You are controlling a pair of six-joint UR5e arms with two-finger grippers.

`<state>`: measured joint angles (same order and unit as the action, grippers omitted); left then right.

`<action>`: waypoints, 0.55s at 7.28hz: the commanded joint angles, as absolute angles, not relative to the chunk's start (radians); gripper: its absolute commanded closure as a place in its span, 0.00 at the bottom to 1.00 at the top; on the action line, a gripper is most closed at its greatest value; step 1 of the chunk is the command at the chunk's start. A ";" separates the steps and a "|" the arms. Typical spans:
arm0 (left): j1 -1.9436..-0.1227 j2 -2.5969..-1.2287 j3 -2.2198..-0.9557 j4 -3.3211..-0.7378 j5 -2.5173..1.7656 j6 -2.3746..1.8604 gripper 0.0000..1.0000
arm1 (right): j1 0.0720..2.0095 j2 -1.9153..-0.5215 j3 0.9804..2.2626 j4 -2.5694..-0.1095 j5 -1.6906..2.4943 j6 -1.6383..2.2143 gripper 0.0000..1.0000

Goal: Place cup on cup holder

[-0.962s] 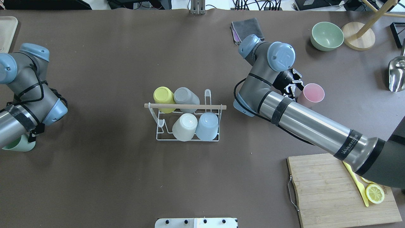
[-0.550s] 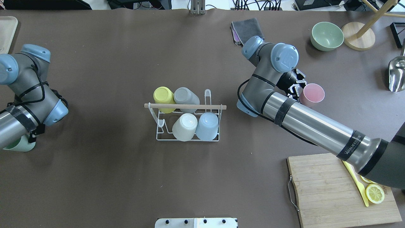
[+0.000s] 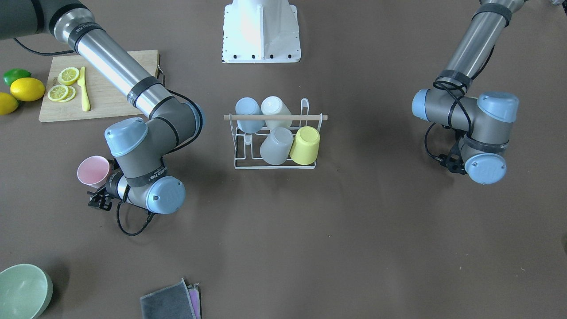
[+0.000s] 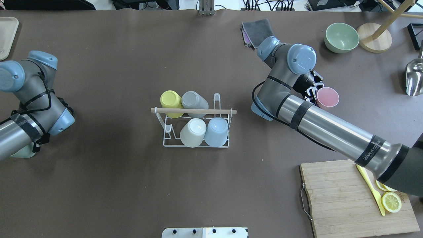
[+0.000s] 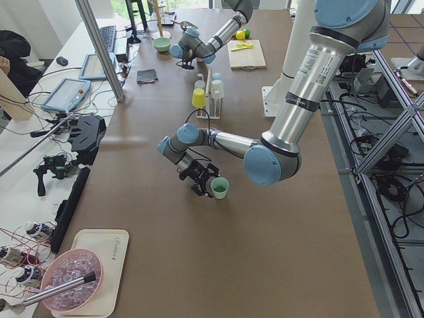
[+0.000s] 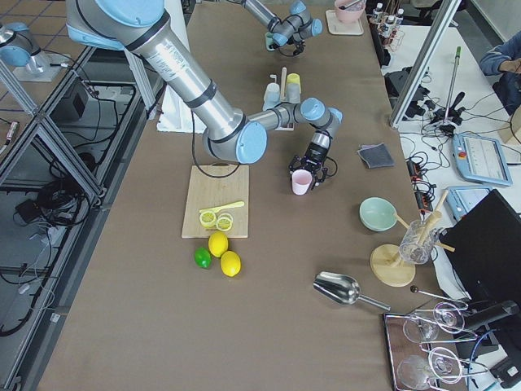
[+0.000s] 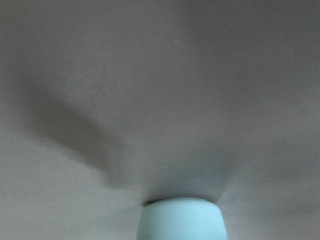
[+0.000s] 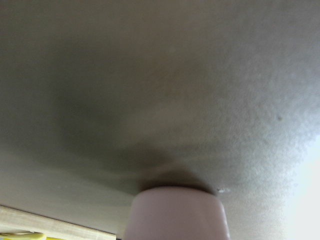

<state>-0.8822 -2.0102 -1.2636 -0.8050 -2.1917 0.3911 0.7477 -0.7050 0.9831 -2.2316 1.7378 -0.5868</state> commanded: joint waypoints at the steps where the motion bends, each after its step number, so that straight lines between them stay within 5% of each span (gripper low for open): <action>1: -0.877 -2.008 -1.262 -0.804 -2.191 0.391 0.02 | 0.747 -0.709 0.983 -2.229 1.738 -0.581 0.00; 4: -0.877 -2.005 -1.264 -0.804 -2.149 0.393 0.02 | 0.741 -0.716 0.985 -2.218 1.738 -0.580 0.00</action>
<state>-0.8784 -2.0063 -1.2638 -0.8038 -2.1618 0.3921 0.7443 -0.7144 0.9837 -2.2222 1.7380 -0.5814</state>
